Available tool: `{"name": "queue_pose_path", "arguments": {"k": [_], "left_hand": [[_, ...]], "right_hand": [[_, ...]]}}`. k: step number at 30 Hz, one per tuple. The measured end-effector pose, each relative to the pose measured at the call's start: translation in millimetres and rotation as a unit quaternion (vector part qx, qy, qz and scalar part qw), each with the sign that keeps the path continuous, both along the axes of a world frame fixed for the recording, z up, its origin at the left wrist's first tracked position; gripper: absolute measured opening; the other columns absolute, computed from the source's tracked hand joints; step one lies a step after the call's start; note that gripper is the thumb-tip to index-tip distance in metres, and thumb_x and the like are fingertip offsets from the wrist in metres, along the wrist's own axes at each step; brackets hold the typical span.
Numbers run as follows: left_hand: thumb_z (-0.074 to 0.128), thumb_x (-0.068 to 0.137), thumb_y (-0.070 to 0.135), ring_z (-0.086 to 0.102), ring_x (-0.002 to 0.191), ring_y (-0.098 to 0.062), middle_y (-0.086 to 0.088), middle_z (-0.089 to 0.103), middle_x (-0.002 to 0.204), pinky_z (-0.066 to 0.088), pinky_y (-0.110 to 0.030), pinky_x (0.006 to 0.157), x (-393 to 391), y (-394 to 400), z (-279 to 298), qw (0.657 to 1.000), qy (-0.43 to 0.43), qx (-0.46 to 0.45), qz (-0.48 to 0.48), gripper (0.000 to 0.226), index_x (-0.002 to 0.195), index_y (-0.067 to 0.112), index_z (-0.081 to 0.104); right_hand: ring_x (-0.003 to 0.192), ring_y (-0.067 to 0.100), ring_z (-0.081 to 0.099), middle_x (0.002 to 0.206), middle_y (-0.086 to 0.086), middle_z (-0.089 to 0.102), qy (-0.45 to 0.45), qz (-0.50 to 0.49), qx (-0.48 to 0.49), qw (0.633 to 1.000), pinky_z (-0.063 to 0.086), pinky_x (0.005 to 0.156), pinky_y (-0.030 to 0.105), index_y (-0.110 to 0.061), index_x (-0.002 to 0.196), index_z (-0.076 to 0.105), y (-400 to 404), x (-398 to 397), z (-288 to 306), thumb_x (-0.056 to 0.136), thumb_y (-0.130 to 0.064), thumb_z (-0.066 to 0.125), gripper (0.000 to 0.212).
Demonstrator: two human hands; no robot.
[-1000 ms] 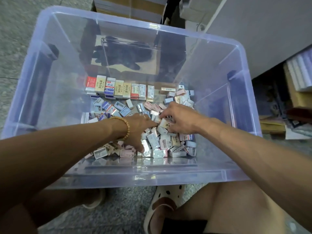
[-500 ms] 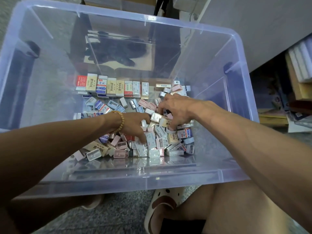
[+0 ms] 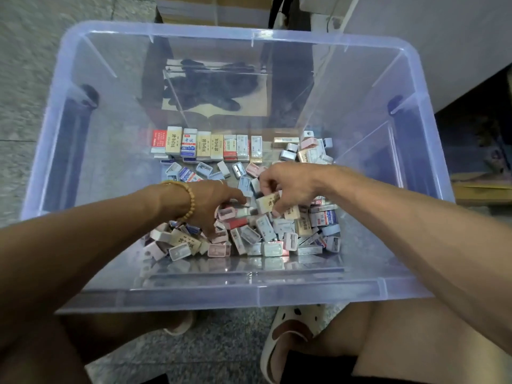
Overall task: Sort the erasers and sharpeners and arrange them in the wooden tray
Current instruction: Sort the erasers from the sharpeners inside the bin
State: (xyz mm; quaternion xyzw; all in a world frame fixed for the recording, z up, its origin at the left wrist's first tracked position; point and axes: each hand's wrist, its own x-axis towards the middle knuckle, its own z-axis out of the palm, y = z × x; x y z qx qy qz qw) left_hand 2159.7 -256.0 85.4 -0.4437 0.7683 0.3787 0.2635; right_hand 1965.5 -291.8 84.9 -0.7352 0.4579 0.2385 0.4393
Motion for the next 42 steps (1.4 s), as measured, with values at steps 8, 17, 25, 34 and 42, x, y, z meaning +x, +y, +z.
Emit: {"name": "queue_pose_path", "arguments": {"k": [8, 17, 25, 34, 42], "left_hand": [[0.086, 0.069, 0.024, 0.042, 0.127, -0.022, -0.003, 0.042, 0.142, 0.041, -0.034, 0.106, 20.4, 16.8, 11.4, 0.994, -0.088, -0.016, -0.056, 0.094, 0.146, 0.023, 0.032], [0.092, 0.057, 0.034, 0.046, 0.121, -0.024, -0.004, 0.047, 0.135, 0.043, -0.037, 0.102, 14.6, 11.8, 6.2, 0.989, -0.119, -0.013, -0.085, 0.108, 0.145, 0.022, 0.032], [0.094, 0.049, 0.043, 0.047, 0.118, -0.028, -0.004, 0.04, 0.129, 0.047, -0.044, 0.1, 23.2, 0.1, 2.1, 0.976, -0.177, -0.008, -0.126, 0.104, 0.137, 0.036, 0.039], [0.085, 0.071, 0.023, 0.055, 0.103, -0.017, 0.006, 0.061, 0.109, 0.048, -0.027, 0.086, 27.1, -3.3, -1.0, 0.993, -0.093, 0.004, -0.068, 0.035, 0.104, 0.027, 0.073], [0.073, 0.081, 0.007, 0.06, 0.096, -0.016, 0.002, 0.066, 0.108, 0.05, -0.027, 0.08, 32.9, -9.3, 0.6, 0.995, -0.041, -0.073, 0.052, 0.018, 0.095, 0.02, 0.074]], "right_hand": [[0.091, 0.024, 0.067, 0.1, -0.002, 0.062, 0.038, 0.017, 0.089, 0.995, 0.058, 0.086, 0.039, -0.011, 0.122, 0.059, 7.5, 14.2, -0.5, 0.087, -0.011, 0.072, 0.038], [0.093, 0.019, 0.054, 0.087, -0.012, 0.052, 0.045, 0.052, 0.032, 0.997, 0.04, 0.078, 0.03, -0.013, 0.114, 0.066, 12.2, 4.9, 2.8, 0.093, -0.025, 0.069, 0.024], [0.084, 0.015, 0.053, 0.086, -0.01, 0.052, 0.023, 0.035, 0.02, 0.999, 0.039, 0.071, 0.028, -0.022, 0.089, 0.055, 12.2, 4.3, -2.9, 0.092, -0.026, 0.07, 0.016], [0.075, 0.013, 0.053, 0.084, -0.006, 0.056, 0.008, 0.004, 0.019, 1.0, 0.039, 0.065, 0.028, -0.025, 0.08, 0.055, 13.0, 3.9, -3.6, 0.091, -0.025, 0.072, 0.02], [0.089, 0.018, 0.059, 0.093, -0.004, 0.062, -0.01, -0.028, 0.012, 0.999, 0.049, 0.082, 0.034, -0.019, 0.096, 0.062, 11.6, 5.0, -1.8, 0.09, -0.025, 0.074, 0.015]]}}
